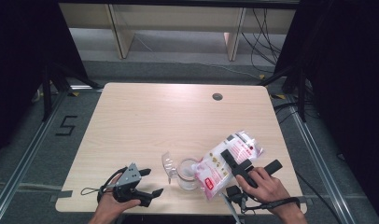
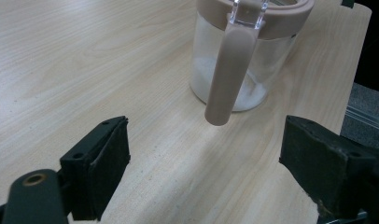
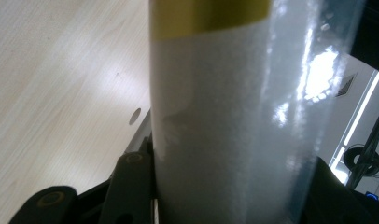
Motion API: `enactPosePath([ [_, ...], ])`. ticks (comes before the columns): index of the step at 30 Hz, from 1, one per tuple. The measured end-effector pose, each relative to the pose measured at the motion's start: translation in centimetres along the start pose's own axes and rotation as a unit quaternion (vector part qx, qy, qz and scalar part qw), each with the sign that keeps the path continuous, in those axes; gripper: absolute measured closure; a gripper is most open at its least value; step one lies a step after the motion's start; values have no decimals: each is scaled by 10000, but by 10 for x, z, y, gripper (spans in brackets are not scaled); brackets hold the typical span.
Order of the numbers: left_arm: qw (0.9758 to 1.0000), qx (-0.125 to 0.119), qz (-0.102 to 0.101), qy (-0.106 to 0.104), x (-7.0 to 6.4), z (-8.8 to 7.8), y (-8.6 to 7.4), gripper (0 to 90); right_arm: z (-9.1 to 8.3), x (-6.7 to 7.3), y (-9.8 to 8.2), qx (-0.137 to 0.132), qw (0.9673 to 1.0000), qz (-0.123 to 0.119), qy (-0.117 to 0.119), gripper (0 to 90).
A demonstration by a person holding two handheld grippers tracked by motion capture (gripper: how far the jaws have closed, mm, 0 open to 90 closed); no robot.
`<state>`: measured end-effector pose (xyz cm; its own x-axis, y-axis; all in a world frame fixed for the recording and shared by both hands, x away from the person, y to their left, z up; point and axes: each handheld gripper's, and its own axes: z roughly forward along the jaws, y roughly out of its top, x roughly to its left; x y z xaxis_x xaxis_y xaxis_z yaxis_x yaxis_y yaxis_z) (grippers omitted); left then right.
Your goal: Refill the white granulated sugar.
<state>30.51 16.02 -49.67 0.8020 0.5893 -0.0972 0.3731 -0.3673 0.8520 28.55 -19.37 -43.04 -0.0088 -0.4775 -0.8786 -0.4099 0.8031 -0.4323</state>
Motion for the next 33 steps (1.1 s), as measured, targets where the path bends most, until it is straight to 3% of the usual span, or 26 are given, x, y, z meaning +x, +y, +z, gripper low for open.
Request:
enactPosePath([
  [1,9999,-79,-67,-37,-1,1,0,154,0,-1,0,-35,10000,-67,-16,595],
  [4,9999,-90,24,-64,0,1,0,154,0,0,1,-5,10000,-14,-24,596],
  [5,9999,-63,-80,-25,-1,1,0,153,0,0,1,-6,10000,-13,-30,596],
  [7,10000,1,4,-3,0,0,0,154,0,0,1,-11,10000,-6,-23,597],
  [11,9999,-80,-99,-36,-2,1,0,154,-1,-1,1,4,10000,-38,-26,597],
  [12,10000,4,4,-1,0,0,0,154,-1,-1,1,4,10000,-36,-36,598],
  [16,9999,-120,-89,-57,-2,1,0,154,-1,-1,1,1,10000,-38,-30,598],
  [18,10000,-71,21,-44,0,0,0,154,-1,-1,1,9,10000,-45,-32,599],
  [21,10000,-2,2,-2,0,0,0,154,-1,-3,1,-52,9999,-124,-39,600],
  [26,9998,-121,-124,-59,-2,1,0,154,-1,-3,1,-58,9999,-113,-27,604],
  [27,10000,-17,6,-16,0,0,0,154,-1,-1,1,-4,10000,-34,-24,606],
  [30,9999,-116,-95,-59,-2,1,0,154,-1,-1,0,-16,10000,-24,-24,609],
  [31,9999,-118,-102,-59,-2,1,0,154,0,-2,1,-74,9999,-119,-20,611],
  [33,10000,-1,-4,-7,0,0,0,154,0,-2,0,-50,10000,-60,-9,615],
])
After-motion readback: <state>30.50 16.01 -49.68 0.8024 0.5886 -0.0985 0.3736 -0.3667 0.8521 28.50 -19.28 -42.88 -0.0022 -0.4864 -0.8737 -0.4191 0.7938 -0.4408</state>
